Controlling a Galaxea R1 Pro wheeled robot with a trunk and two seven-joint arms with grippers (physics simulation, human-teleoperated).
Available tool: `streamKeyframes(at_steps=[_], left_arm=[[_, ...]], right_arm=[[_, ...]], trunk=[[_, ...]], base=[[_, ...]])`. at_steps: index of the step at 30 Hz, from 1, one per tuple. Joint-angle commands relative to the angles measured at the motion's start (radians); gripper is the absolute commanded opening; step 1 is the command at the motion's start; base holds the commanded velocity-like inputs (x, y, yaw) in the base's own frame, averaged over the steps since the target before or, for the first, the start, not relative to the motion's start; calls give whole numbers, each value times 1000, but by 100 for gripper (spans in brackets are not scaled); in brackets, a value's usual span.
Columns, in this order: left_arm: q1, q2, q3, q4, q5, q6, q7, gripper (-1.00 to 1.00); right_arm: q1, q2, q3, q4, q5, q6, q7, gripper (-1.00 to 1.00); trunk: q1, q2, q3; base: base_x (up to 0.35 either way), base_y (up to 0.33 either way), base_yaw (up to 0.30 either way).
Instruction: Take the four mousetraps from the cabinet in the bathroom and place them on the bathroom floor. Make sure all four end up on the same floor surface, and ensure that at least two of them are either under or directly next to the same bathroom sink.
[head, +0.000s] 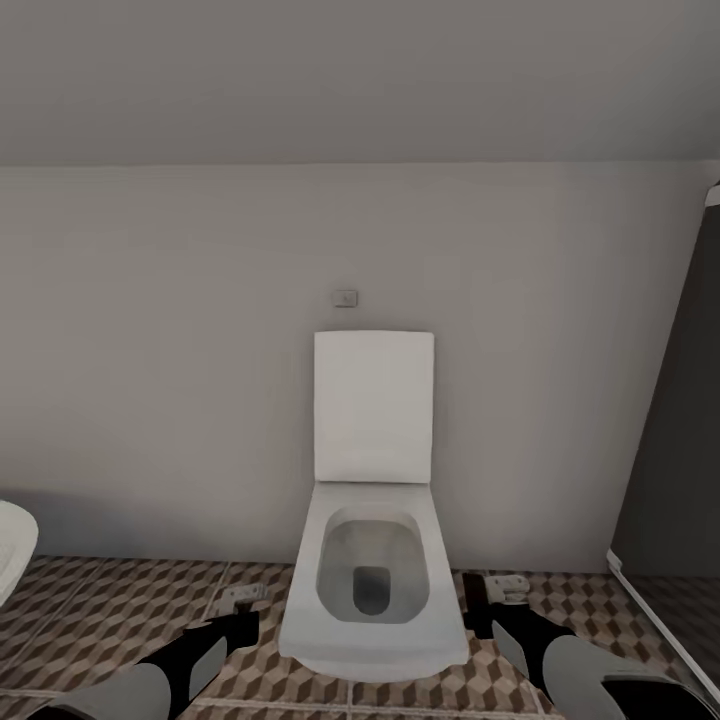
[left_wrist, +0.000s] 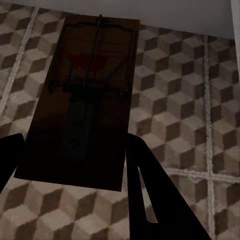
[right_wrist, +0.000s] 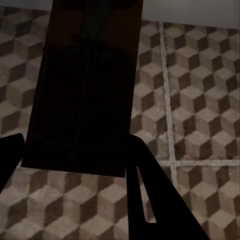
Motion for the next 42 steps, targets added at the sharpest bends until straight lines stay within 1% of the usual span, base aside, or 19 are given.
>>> streamKeyframes(at_steps=[1, 7, 9, 11, 15, 20, 28, 42], left_arm=[[0, 1, -9, -3, 6, 6, 5, -100], [0, -6, -9, 0, 8, 6, 5, -100], [0, -15, -9, 7, 9, 7, 5, -100], [0, -22, -9, 24, 9, 6, 5, -100], [0, -34, -9, 61, 9, -1, 4, -100], [1, -46, -9, 71, 7, -5, 3, -100], [3, -51, -10, 59, 5, 1, 3, -100], [3, -52, -9, 57, 6, -4, 12, -100]], right_arm=[[0, -2, -1, -2, 5, 7, -2, -100], [0, -7, 0, 14, -2, 11, -5, -100], [3, -10, 1, 44, -3, 9, -6, -100], [7, -11, 1, 54, -3, 8, -6, -100], [5, -7, 2, 60, -1, 6, -6, -100], [2, -4, 3, 61, 0, -5, -6, -100], [2, -10, 3, 60, 1, -12, -6, -100], [2, -10, 3, 60, 1, -11, -6, -100]], trunk=[[0, 0, -1], [0, 0, -1], [0, 0, -1], [0, 0, -1], [0, 0, -1], [0, 0, -1], [0, 0, -1], [0, 0, -1]], base=[[0, 3, 0], [0, 0, 0], [0, 0, 0], [0, 0, 0], [0, 0, 0], [0, 0, 0], [0, 0, 0], [0, 0, 0]])
